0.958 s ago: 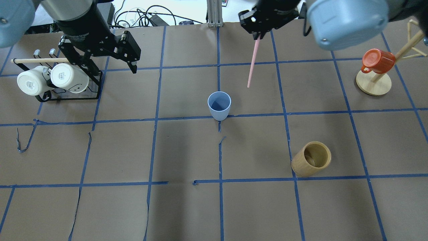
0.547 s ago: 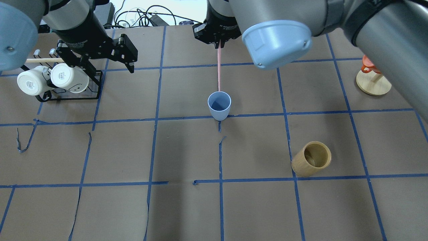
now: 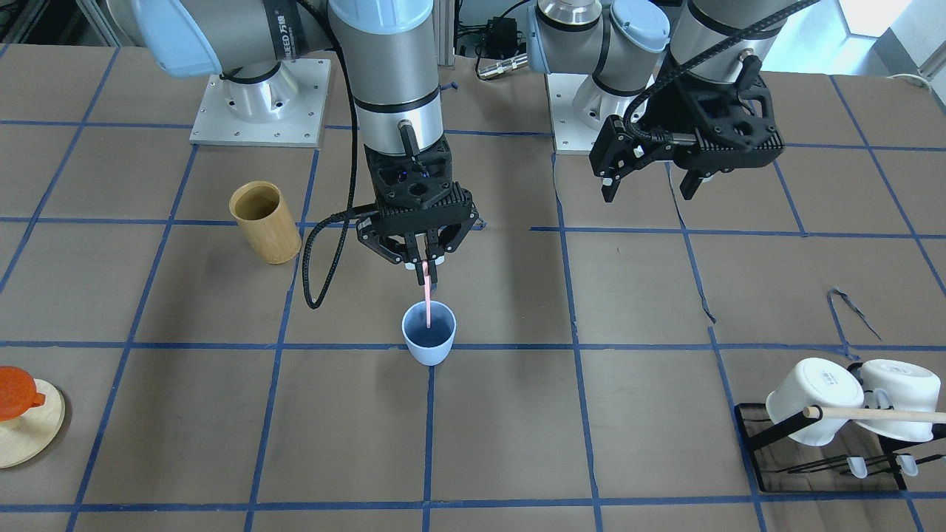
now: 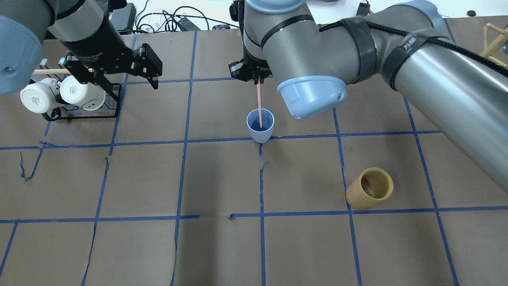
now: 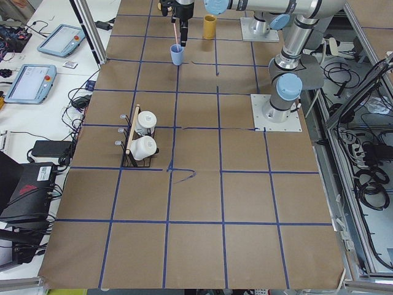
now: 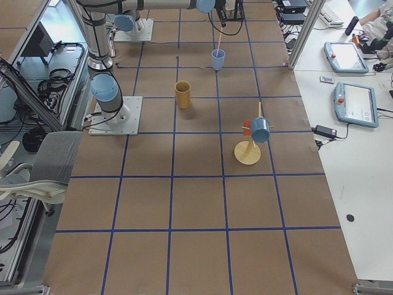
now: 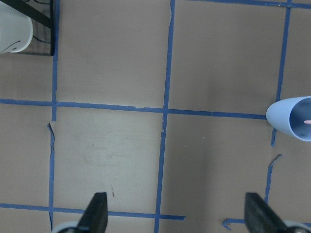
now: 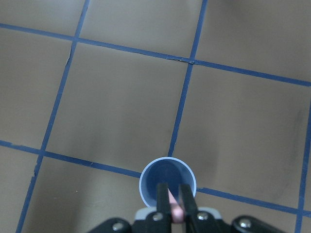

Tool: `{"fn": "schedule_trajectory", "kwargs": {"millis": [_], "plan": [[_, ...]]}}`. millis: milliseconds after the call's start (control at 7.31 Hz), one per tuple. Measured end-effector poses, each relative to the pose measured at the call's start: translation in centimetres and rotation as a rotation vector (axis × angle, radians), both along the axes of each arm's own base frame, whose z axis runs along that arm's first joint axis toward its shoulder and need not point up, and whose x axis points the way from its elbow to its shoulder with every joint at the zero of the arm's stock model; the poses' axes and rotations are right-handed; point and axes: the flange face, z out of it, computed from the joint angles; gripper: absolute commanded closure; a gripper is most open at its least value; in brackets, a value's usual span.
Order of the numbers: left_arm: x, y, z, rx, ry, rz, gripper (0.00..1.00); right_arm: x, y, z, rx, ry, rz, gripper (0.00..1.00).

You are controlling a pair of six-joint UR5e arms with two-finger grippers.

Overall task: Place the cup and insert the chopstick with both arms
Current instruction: 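Move the pink chopstick over the blue cup and lower it in with the right gripper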

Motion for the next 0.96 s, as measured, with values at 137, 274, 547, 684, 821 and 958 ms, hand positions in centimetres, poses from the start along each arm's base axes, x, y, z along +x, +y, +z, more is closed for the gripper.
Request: {"fn": "schedule_trajectory", "kwargs": {"millis": [137, 274, 547, 684, 821, 958], "plan": [[0.0, 0.0, 0.0, 0.000, 0.000, -0.001, 0.00, 0.0, -0.1, -1.1, 0.004, 0.008, -0.003, 0.96], [0.0, 0.0, 0.0, 0.000, 0.000, 0.000, 0.00, 0.0, -0.3, -1.8, 0.010, 0.018, -0.006, 0.94], [0.1, 0.0, 0.0, 0.000, 0.001, 0.000, 0.00, 0.1, -0.7, -3.2, 0.031, 0.029, -0.010, 0.86], [0.1, 0.0, 0.0, -0.001, 0.001, 0.000, 0.00, 0.1, -0.8, -3.6, 0.039, 0.032, -0.008, 0.27], [0.2, 0.0, 0.0, -0.001, 0.001, 0.000, 0.00, 0.2, -0.9, -4.0, 0.047, 0.034, -0.005, 0.18], [0.2, 0.0, 0.1, -0.002, 0.000, 0.000, 0.00, 0.2, -1.1, -4.2, 0.051, 0.037, -0.004, 0.13]]}}
